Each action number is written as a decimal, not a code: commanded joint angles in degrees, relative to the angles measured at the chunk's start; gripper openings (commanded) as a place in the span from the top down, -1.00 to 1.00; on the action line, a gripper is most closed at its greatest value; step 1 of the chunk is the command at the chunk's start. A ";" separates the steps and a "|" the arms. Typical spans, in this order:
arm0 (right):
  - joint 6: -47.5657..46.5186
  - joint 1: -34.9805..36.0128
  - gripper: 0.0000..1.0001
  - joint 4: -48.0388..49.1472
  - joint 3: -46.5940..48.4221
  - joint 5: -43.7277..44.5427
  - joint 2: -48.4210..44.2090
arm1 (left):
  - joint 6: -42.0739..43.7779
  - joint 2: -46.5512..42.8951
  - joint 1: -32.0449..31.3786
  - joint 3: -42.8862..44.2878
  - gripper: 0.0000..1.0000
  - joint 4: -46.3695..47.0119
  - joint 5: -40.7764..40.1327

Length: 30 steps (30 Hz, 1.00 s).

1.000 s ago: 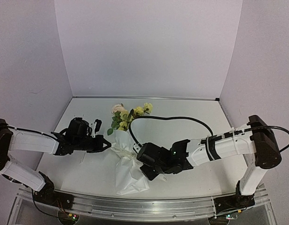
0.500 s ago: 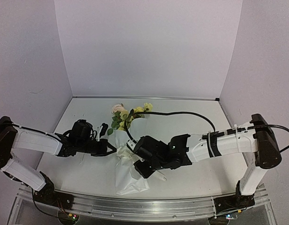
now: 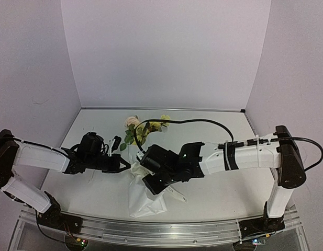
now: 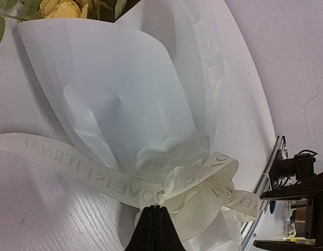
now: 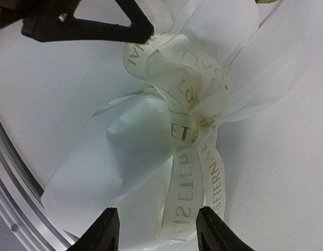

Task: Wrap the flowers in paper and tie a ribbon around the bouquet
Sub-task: Tie the ribbon around the folded bouquet.

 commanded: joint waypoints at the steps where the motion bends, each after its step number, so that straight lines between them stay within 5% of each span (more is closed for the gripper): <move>1: 2.45 -1.51 -0.04 -2.74 1.11 1.01 0.53 | 0.77 -0.96 -0.17 1.87 1.00 0.23 -0.77; 9: 3.27 -1.98 0.19 -2.99 1.75 -0.16 1.59 | 0.72 -1.33 -0.11 1.86 1.00 -0.30 -1.04; 19: 4.21 -2.10 0.99 -3.04 -0.71 0.77 0.03 | -1.01 -3.73 -0.08 1.26 1.00 -1.95 -6.14; 30: 8.30 -3.03 1.00 -2.96 -6.90 5.30 -4.24 | -2.97 -8.53 2.43 -1.78 1.00 -3.14 -12.12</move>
